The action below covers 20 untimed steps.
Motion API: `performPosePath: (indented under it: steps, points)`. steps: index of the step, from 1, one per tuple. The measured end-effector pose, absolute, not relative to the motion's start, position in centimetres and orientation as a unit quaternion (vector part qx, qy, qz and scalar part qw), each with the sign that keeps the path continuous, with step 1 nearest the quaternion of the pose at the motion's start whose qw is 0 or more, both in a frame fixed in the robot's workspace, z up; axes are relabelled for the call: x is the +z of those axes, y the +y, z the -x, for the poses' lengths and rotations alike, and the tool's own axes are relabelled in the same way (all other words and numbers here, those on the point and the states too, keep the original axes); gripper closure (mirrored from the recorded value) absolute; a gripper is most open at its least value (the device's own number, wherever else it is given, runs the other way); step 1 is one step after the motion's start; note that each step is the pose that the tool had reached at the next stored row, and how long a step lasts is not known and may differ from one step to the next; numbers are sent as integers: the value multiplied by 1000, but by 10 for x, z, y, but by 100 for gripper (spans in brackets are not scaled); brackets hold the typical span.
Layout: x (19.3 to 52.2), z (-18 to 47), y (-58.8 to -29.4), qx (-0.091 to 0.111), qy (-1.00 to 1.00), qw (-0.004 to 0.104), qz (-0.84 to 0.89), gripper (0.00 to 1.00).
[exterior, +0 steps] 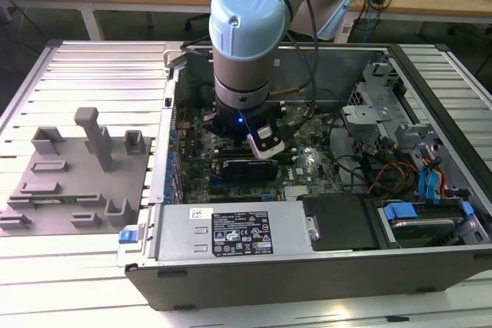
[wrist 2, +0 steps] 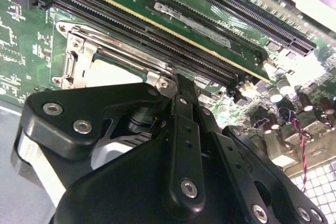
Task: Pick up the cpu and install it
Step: 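Install the second cpu locking lever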
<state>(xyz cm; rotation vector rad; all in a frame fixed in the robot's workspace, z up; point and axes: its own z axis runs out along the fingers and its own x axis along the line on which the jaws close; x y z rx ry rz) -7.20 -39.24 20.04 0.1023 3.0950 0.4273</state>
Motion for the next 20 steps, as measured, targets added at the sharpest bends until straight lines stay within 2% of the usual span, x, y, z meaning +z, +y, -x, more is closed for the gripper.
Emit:
performPosePath:
  steps: [16, 20]
  points:
    - [197, 72, -391, 135, 990, 10, -46, 89]
    - [216, 72, -391, 121, 992, 11, -47, 89]
